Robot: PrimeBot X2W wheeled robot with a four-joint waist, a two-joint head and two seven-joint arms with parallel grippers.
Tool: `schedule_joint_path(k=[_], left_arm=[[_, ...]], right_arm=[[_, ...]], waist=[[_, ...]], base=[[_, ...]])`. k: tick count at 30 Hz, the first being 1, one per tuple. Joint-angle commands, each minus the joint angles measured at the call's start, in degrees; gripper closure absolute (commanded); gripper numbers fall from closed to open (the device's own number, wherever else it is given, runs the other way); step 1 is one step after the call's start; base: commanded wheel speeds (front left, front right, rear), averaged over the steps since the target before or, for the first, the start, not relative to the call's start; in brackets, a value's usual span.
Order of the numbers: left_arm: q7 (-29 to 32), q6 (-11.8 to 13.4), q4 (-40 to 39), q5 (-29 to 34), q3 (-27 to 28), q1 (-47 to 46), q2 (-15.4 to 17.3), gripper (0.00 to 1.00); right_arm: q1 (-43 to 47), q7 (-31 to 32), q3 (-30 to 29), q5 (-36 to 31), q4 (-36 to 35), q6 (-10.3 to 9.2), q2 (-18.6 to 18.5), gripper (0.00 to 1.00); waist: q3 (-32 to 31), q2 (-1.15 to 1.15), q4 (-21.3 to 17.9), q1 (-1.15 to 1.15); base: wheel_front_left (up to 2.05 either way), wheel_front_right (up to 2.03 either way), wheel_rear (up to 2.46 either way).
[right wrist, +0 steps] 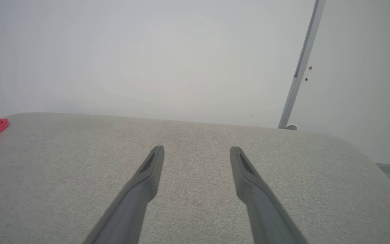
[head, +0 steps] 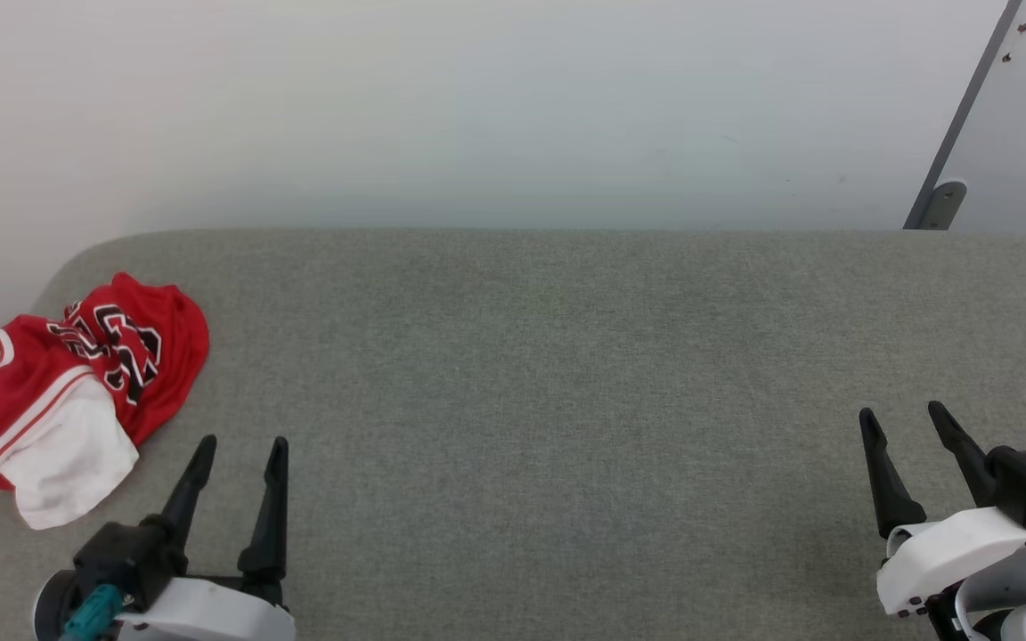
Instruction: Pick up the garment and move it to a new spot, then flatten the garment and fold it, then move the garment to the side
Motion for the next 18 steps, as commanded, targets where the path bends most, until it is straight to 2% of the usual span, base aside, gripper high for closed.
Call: schedule_joint_path(k=[1, 7, 18], left_arm=[[-0.47, 0.16, -0.35, 0.95, -0.07, 0.27, 0.28, 0.00], [-1.03, 0.26, -0.60, 2.96, -0.41, 0.40, 0.70, 0.00], [-0.94, 0.04, -0.38, 2.50, -0.36, 0.39, 0.62, 0.00]], right_arm=[[-0.26, -0.42, 0.10, -0.82, -0.32, -0.06, -0.30, 0.00], [-0.18, -0.58, 0.27, -3.23, -0.53, -0.06, -0.38, 0.00], [0.25, -0.76, 0.01, -3.11, -0.68, -0.06, -0.47, 0.00]], waist=[[-0.02, 0.00, 0.01, 0.00], [-0.11, 0.00, 0.01, 0.00], [-0.08, 0.00, 0.07, 0.00]], base=[[0.00, 0.00, 0.00], [0.00, 0.00, 0.00], [0.00, 0.00, 0.00]])
